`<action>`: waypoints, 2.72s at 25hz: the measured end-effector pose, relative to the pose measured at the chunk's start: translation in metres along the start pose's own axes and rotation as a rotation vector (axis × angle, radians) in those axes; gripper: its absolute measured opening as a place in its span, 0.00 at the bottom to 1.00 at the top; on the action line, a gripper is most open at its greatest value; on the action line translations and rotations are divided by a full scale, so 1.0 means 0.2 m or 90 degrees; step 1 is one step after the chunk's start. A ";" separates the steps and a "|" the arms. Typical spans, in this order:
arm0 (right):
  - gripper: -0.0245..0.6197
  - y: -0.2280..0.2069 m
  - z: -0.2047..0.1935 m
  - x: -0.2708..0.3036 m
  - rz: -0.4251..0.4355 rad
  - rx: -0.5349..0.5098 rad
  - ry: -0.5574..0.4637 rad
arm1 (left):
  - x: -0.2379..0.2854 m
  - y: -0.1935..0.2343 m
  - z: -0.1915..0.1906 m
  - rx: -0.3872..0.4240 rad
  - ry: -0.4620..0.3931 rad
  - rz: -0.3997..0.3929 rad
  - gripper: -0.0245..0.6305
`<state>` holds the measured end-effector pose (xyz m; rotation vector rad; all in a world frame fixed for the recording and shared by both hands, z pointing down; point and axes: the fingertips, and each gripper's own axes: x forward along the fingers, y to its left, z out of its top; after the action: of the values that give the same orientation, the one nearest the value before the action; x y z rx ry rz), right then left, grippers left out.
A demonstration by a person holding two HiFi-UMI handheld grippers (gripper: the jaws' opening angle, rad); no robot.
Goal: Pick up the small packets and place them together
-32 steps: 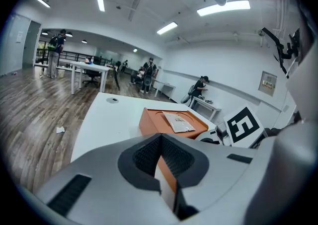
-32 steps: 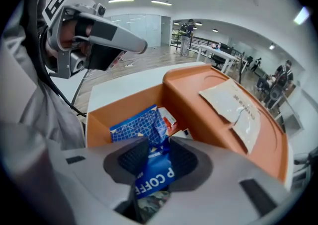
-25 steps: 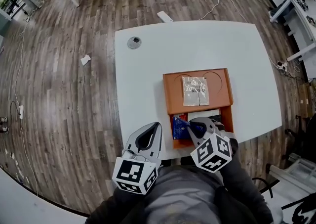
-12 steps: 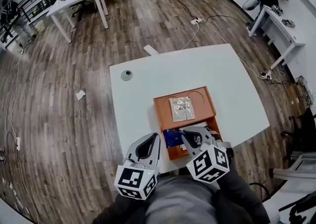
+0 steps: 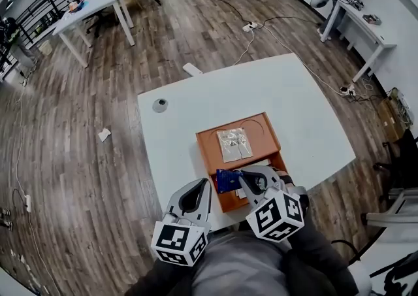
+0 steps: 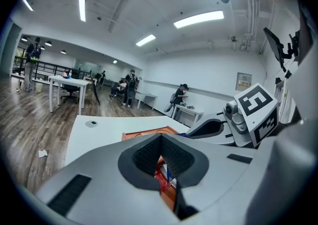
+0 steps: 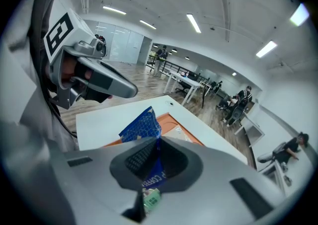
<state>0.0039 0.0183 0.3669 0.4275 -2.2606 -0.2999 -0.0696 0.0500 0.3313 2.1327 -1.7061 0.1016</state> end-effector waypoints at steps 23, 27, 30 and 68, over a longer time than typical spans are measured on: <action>0.07 -0.45 -0.03 0.33 0.041 0.050 -0.022 | 0.27 0.17 0.03 -0.018 0.039 0.100 0.04; 0.10 -0.54 -0.06 0.45 0.034 0.064 -0.007 | 0.33 0.25 0.01 -0.048 0.060 0.120 0.04; 0.15 -0.57 -0.09 0.51 0.026 0.069 0.001 | 0.37 0.27 -0.03 -0.065 0.076 0.128 0.04; 0.15 -0.03 -0.40 0.13 0.034 0.102 0.062 | 0.18 -0.10 -0.20 -0.015 0.088 -0.017 0.04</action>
<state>0.0494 -0.0038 0.4345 0.4536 -2.2038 -0.0696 -0.0337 0.0355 0.3736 2.0799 -1.5930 0.2156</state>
